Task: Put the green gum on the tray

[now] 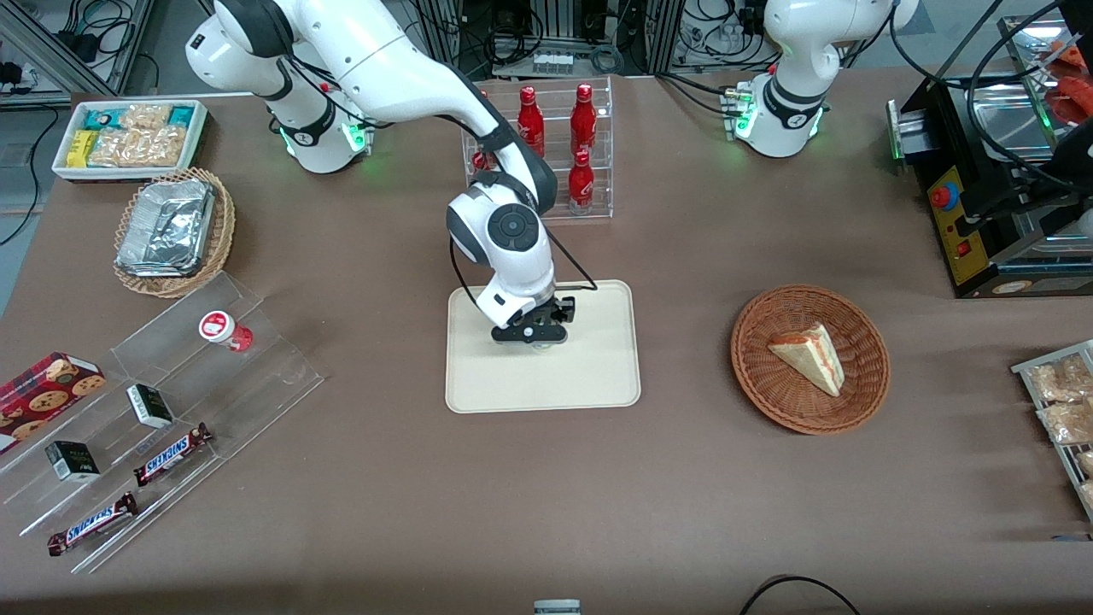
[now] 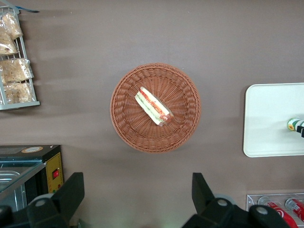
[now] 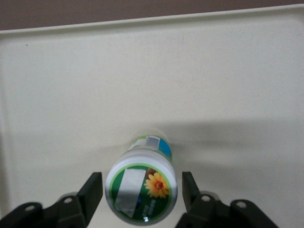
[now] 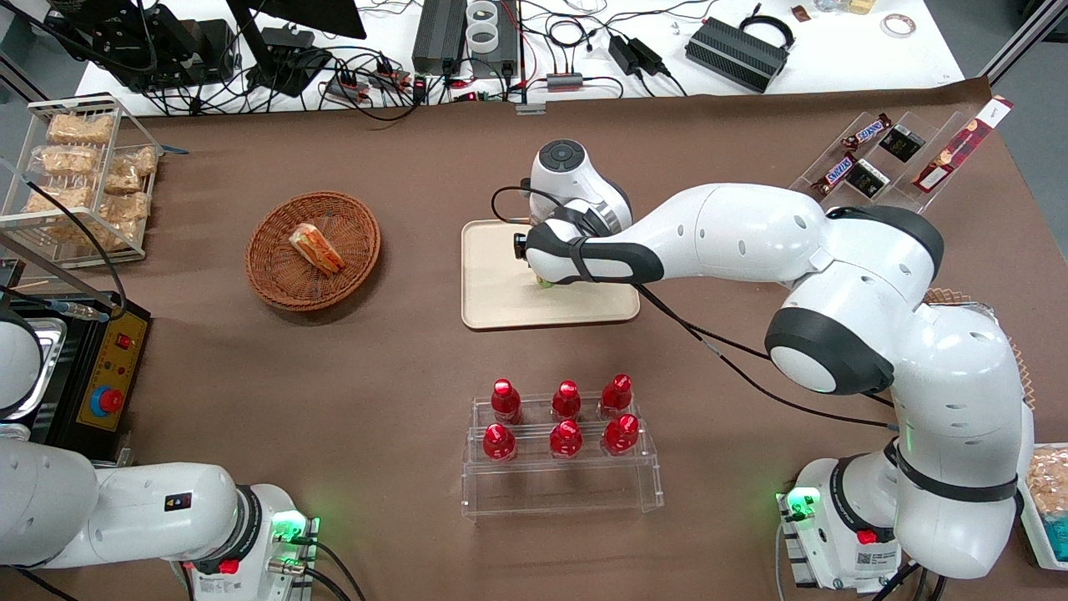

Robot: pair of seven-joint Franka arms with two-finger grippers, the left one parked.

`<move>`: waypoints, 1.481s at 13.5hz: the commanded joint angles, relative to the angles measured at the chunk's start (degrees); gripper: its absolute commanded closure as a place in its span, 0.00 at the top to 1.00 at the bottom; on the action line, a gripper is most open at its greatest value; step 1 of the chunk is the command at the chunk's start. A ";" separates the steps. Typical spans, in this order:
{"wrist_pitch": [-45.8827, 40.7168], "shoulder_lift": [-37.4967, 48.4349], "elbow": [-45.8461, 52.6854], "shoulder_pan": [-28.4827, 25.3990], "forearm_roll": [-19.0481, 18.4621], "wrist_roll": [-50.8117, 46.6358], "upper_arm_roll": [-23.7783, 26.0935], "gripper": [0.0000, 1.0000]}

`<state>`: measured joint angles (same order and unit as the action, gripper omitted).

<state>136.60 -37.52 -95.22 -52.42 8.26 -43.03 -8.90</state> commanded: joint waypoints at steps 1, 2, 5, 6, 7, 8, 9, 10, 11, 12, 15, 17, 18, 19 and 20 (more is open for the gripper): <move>-0.36 -0.10 1.45 0.74 1.85 1.81 0.11 1.00; -0.72 1.47 1.01 0.83 1.94 1.81 0.02 1.00; -8.24 8.49 -0.49 4.42 1.85 5.56 -0.42 1.00; -12.37 11.74 -0.84 6.61 1.85 8.37 -0.42 1.00; -14.06 15.25 -2.84 8.55 1.85 9.10 -0.42 1.00; -14.25 19.20 -5.99 10.92 1.85 9.54 -0.33 1.00; -15.65 23.24 -8.64 12.33 1.77 12.24 -0.42 1.00; -19.66 27.02 -10.58 13.74 1.76 16.53 -0.59 1.00; -23.44 30.02 -11.12 16.62 1.76 19.71 -0.59 1.00; -27.14 32.22 -11.04 19.35 1.68 21.39 -0.59 1.00; -34.71 36.55 -10.43 26.56 0.89 25.97 -0.68 1.00; -37.97 37.69 -8.85 30.61 -2.87 26.50 -0.59 1.00; -40.25 37.61 -6.93 31.32 -4.81 28.60 -0.68 1.00; -42.18 37.09 -4.90 33.25 -5.44 30.70 -0.77 1.00; -42.90 36.99 -3.41 36.57 -5.53 31.60 -0.60 1.00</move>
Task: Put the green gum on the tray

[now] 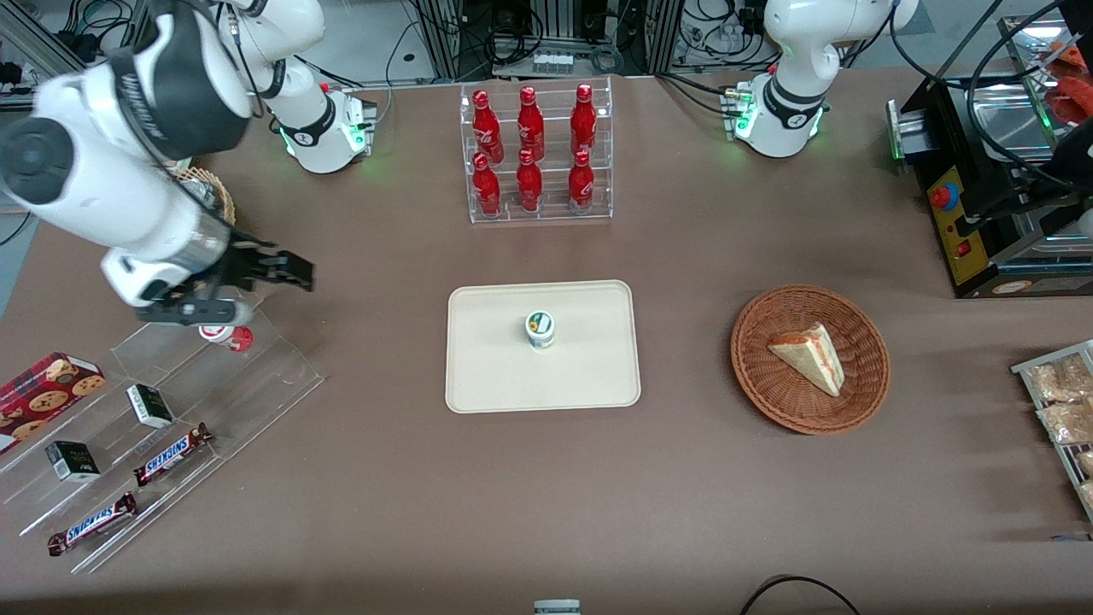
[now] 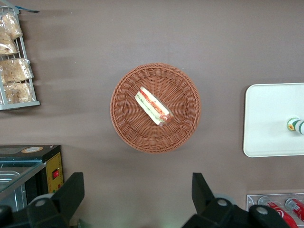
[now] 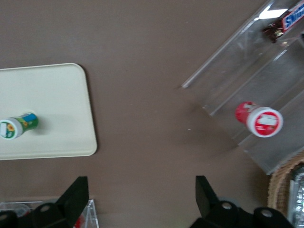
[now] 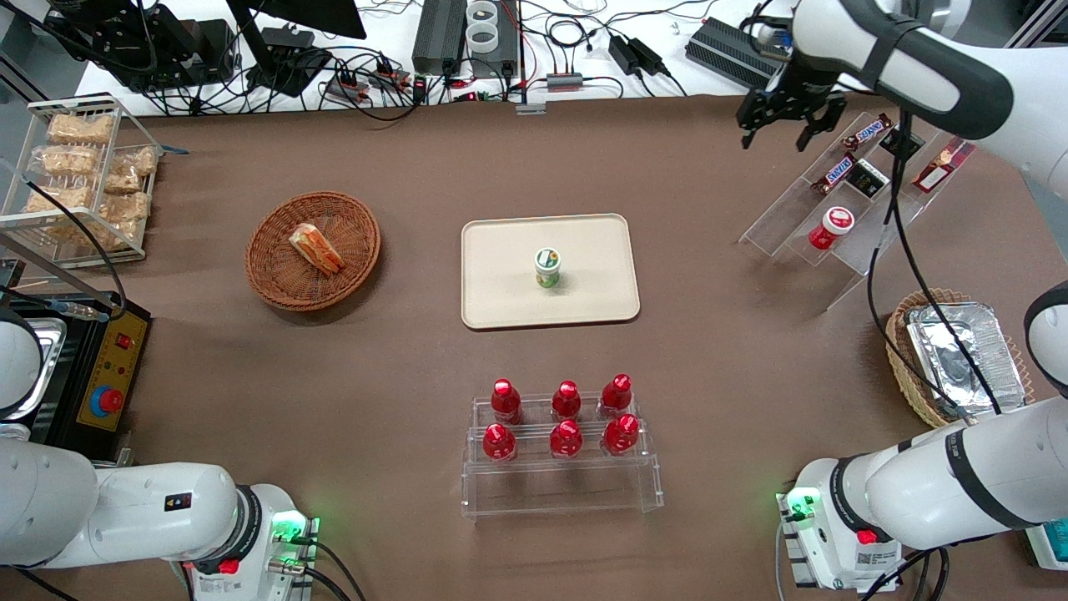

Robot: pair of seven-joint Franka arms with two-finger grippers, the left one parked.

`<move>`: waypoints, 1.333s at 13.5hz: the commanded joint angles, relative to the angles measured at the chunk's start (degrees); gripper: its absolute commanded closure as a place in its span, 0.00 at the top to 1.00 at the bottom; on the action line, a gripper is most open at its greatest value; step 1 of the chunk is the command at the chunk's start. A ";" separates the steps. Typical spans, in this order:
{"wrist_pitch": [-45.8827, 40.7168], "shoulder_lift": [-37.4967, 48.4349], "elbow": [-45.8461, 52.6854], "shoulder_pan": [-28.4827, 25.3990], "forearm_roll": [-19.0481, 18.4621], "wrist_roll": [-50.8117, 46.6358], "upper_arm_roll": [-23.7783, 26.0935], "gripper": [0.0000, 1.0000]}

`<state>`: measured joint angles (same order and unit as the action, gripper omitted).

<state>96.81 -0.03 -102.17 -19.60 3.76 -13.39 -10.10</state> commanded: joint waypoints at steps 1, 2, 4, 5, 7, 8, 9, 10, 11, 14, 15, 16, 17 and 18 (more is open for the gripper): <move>-3.38 -0.59 4.16 5.86 -0.94 2.57 0.70 1.00; -3.29 -0.76 4.69 8.41 -0.94 3.01 0.70 1.00; -3.29 -1.29 5.83 12.28 -0.77 4.76 1.14 1.00; -3.38 -1.64 6.45 13.69 -0.77 6.78 1.14 1.00; -3.20 -2.25 7.15 16.25 -0.77 7.59 1.23 1.00; -3.12 -2.61 7.77 17.39 -0.77 8.11 1.23 1.00; -3.03 -2.87 8.38 17.83 -0.85 9.33 1.23 1.00; -2.85 -3.05 8.48 18.71 -0.77 11.17 1.32 1.00; -2.76 -2.96 8.48 18.89 -0.68 12.32 1.40 1.00; -3.38 -2.52 8.82 21.78 -1.29 14.26 5.77 1.00; -3.47 -2.35 9.09 22.66 -2.43 14.53 7.36 1.00; -3.99 -2.35 9.35 22.85 -2.79 14.62 7.82 1.00; -5.13 -2.26 9.88 22.24 -2.79 14.53 7.82 1.00; -6.36 -2.08 10.06 21.62 -2.79 14.10 7.82 1.00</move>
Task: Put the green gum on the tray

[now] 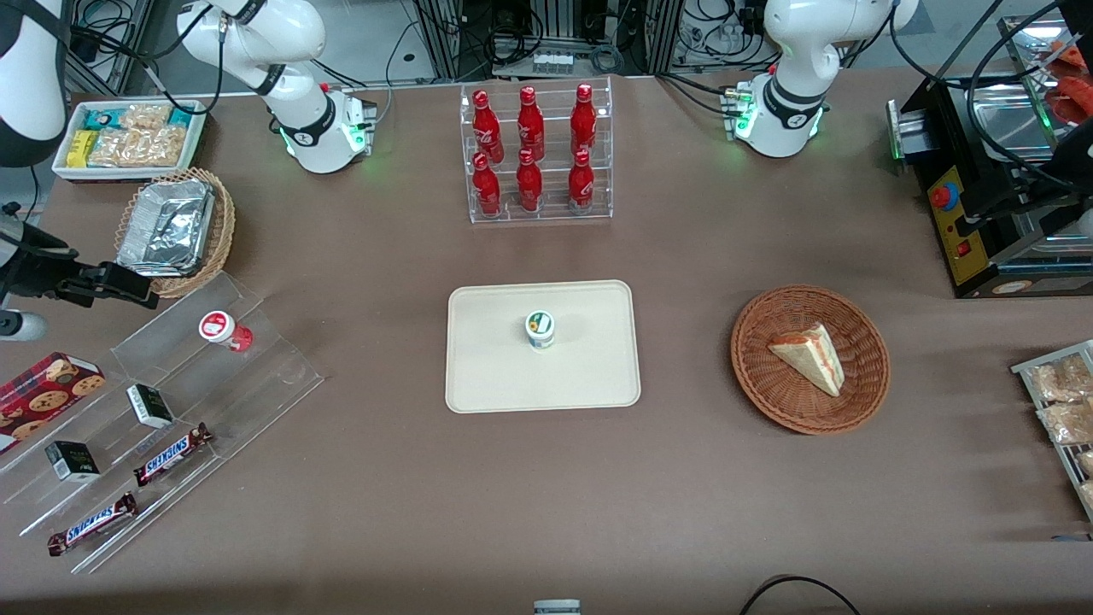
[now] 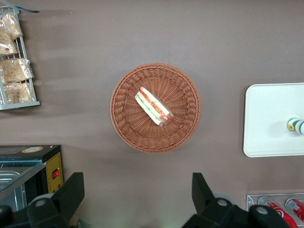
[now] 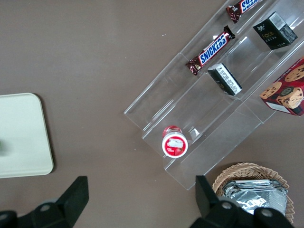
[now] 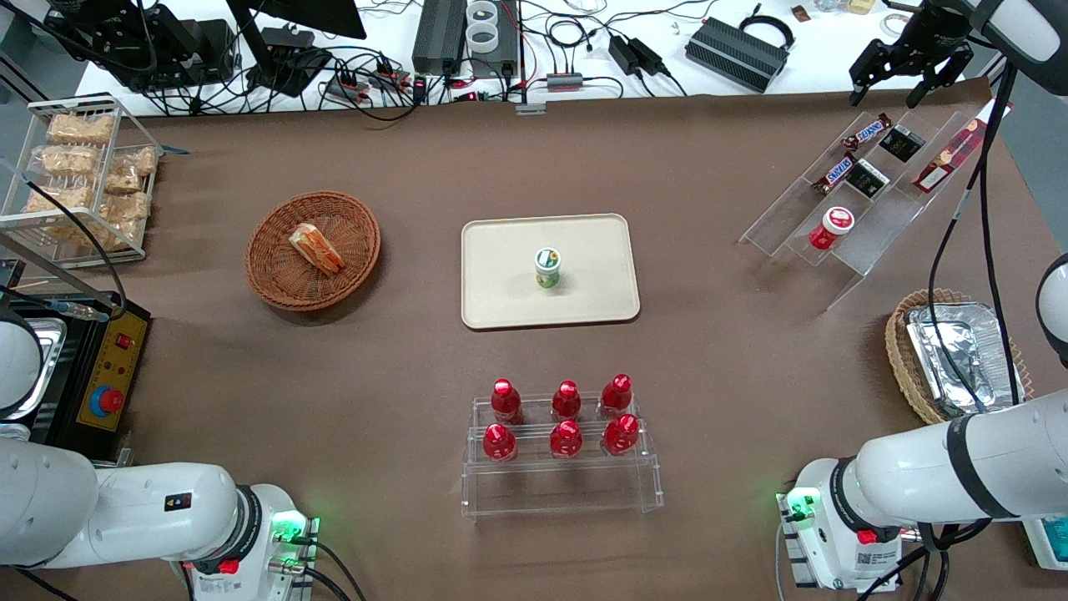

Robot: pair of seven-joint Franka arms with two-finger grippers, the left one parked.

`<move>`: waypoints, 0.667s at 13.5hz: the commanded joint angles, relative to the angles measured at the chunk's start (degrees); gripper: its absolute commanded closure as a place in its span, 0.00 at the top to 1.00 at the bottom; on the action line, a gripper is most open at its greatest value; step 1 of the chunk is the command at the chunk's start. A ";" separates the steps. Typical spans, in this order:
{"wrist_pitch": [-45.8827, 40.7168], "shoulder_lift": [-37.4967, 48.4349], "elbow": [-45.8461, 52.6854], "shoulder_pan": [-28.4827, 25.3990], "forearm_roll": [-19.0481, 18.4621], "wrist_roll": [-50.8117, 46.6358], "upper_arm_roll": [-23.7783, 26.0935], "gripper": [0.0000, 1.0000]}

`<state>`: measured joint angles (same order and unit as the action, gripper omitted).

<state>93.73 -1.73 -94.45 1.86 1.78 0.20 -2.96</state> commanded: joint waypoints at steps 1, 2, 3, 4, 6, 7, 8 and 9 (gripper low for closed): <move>-3.72 0.14 2.42 -0.97 -0.99 0.33 0.68 1.00; -3.99 0.67 2.16 -1.25 -0.99 -0.02 0.59 1.00; -4.60 1.54 1.47 -1.25 -0.99 -0.55 0.59 1.00; -5.22 2.16 0.85 -1.42 -0.99 -0.55 0.59 1.00; -5.31 3.13 -0.21 -1.69 -0.99 -0.55 0.59 1.00; -5.40 3.22 -0.39 -1.60 -1.08 -0.55 0.59 1.00; -5.40 3.66 -0.56 -1.60 -1.08 -0.55 0.59 1.00; -5.14 4.27 -1.52 -1.34 -0.99 -0.55 0.50 1.00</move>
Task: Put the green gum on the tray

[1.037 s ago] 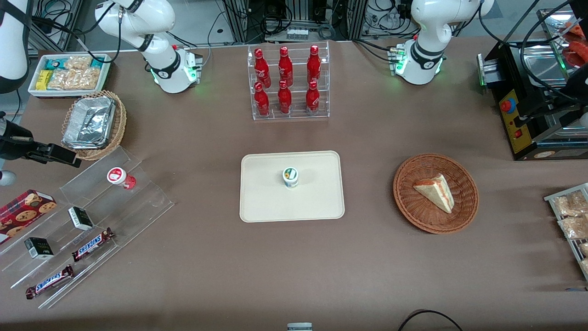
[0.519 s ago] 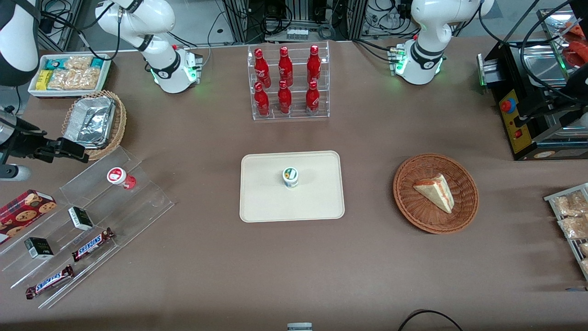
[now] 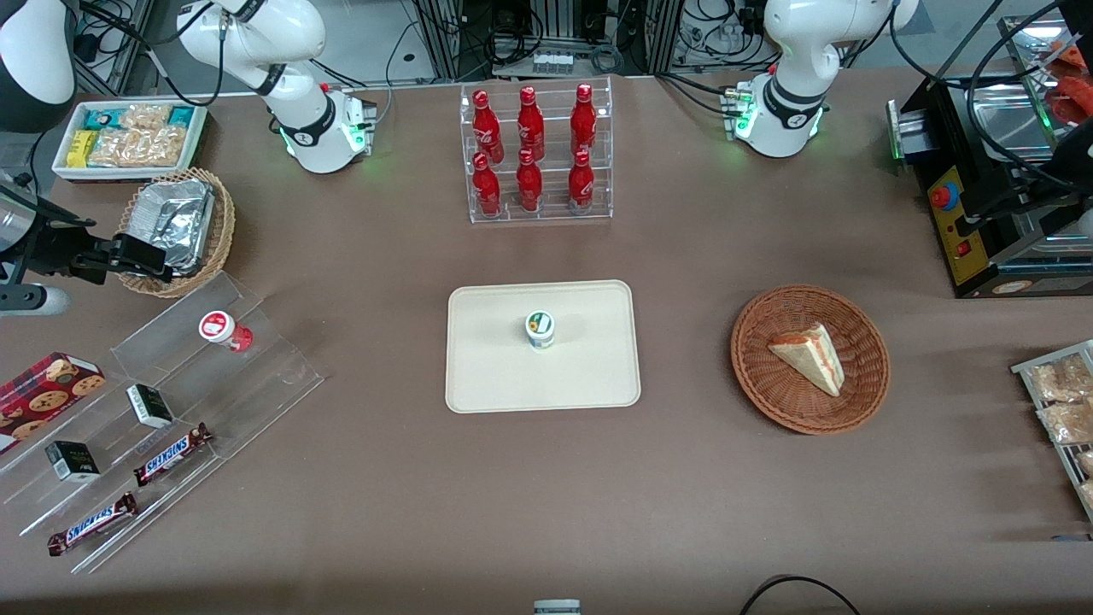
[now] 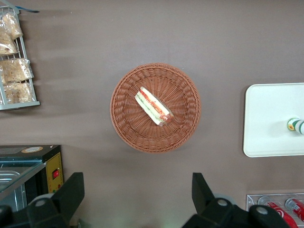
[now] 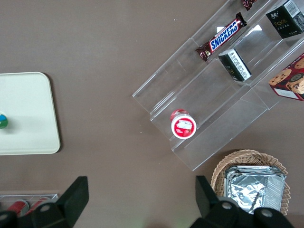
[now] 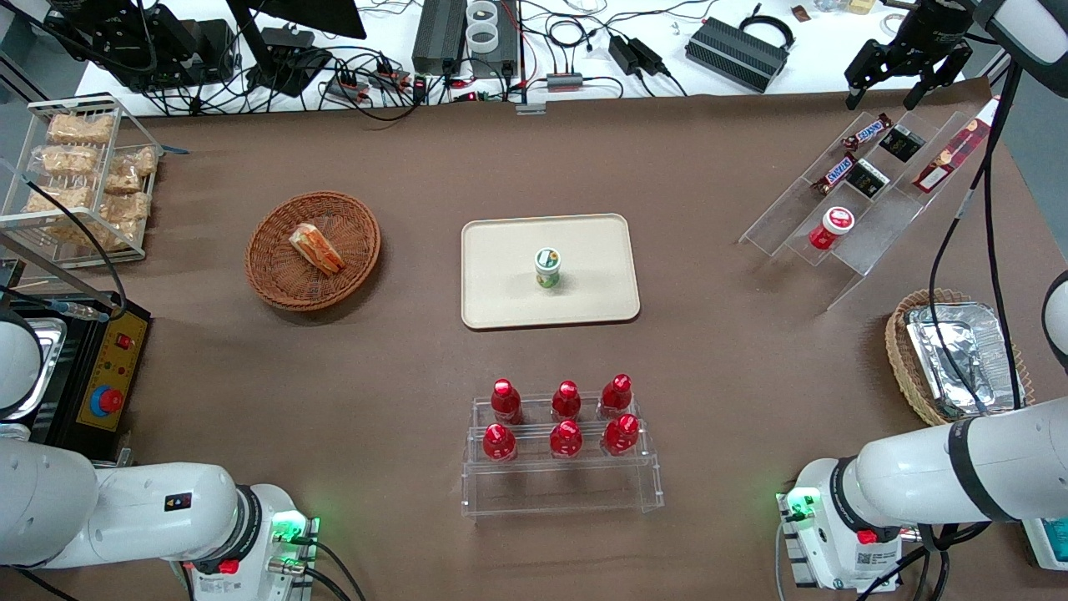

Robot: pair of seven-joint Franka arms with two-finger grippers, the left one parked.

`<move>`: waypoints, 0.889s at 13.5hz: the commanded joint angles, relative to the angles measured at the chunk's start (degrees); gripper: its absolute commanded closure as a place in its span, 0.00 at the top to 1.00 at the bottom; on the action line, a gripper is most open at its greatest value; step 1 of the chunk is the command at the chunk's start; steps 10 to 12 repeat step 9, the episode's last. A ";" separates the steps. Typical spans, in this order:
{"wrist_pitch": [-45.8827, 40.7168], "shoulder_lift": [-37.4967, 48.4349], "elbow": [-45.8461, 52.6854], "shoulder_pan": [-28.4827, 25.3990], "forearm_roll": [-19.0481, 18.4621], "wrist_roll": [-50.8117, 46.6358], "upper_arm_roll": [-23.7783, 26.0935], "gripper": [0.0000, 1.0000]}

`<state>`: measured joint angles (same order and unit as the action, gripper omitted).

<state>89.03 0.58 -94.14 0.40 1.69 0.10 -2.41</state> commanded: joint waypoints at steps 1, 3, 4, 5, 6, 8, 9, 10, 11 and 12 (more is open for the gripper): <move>0.26 3.18 -3.05 0.13 -0.90 -0.63 -0.14 1.00; 1.85 3.90 -4.03 0.39 -0.90 -1.50 -0.31 1.00; 2.29 3.90 -4.03 0.48 -0.90 -2.03 -0.58 1.00; 2.29 3.81 -3.94 0.74 -0.90 -2.21 -0.58 1.00; 2.47 3.46 -3.51 0.83 -0.98 -1.86 -0.58 1.00; 3.35 2.76 -2.54 0.83 -1.07 -2.03 -0.49 1.00; 3.35 2.58 -2.27 0.74 -1.16 -1.95 -0.49 1.00; 3.35 2.58 -2.27 0.74 -1.16 -1.95 -0.49 1.00; 3.35 2.58 -2.27 0.74 -1.16 -1.95 -0.49 1.00; 3.35 2.58 -2.27 0.74 -1.16 -1.95 -0.49 1.00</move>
